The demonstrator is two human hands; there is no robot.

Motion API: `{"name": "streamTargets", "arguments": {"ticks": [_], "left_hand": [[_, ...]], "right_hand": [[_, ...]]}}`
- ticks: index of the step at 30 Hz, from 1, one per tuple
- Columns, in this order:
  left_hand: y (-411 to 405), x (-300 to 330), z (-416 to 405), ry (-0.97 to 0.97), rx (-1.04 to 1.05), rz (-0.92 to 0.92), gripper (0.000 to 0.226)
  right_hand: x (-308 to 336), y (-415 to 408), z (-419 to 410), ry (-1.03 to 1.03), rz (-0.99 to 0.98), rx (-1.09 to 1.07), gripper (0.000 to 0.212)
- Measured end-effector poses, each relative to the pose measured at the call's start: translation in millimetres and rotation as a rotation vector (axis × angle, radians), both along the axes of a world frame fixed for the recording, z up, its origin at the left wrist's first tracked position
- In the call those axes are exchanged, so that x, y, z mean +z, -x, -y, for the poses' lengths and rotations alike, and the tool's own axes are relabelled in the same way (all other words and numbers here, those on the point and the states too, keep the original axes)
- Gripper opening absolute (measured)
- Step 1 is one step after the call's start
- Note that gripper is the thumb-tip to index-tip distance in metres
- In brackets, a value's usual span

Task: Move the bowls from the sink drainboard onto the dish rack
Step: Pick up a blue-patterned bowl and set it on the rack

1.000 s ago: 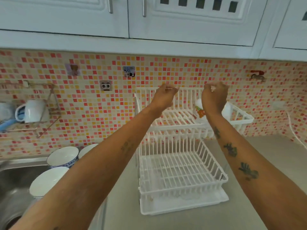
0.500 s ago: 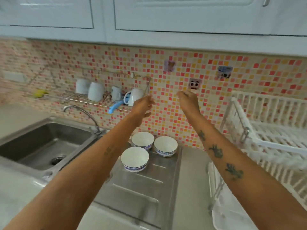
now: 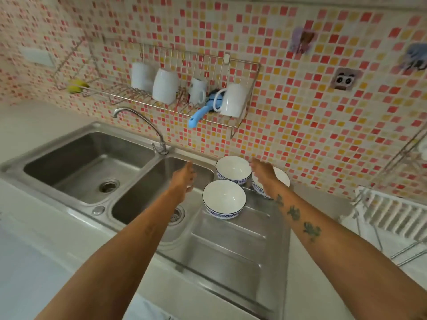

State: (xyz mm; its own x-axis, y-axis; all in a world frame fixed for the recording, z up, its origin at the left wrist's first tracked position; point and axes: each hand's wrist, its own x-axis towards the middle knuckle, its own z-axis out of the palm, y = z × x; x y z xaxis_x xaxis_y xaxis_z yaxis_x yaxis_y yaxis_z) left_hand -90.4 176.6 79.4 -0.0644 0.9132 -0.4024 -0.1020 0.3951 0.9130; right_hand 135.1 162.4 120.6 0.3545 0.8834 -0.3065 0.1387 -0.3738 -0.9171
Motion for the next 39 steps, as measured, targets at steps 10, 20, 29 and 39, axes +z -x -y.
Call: {"name": "streamTargets", "arguments": {"ticks": [10, 20, 29, 39], "left_hand": [[-22, -74, -29, 0.126, 0.027, 0.061, 0.066], [-51, -105, -43, 0.155, 0.042, 0.206, 0.061], [-64, -109, -39, 0.146, 0.131, 0.129, 0.041], [-71, -101, -24, 0.096, 0.28, 0.215, 0.038]], "right_hand": [[-108, -4, -23, 0.136, -0.11, 0.016, 0.072], [-134, 21, -28, 0.079, -0.131, -0.057, 0.025], [-156, 27, -26, 0.07, -0.236, -0.259, 0.041], [-139, 25, -20, -0.007, -0.269, -0.253, 0.043]]}}
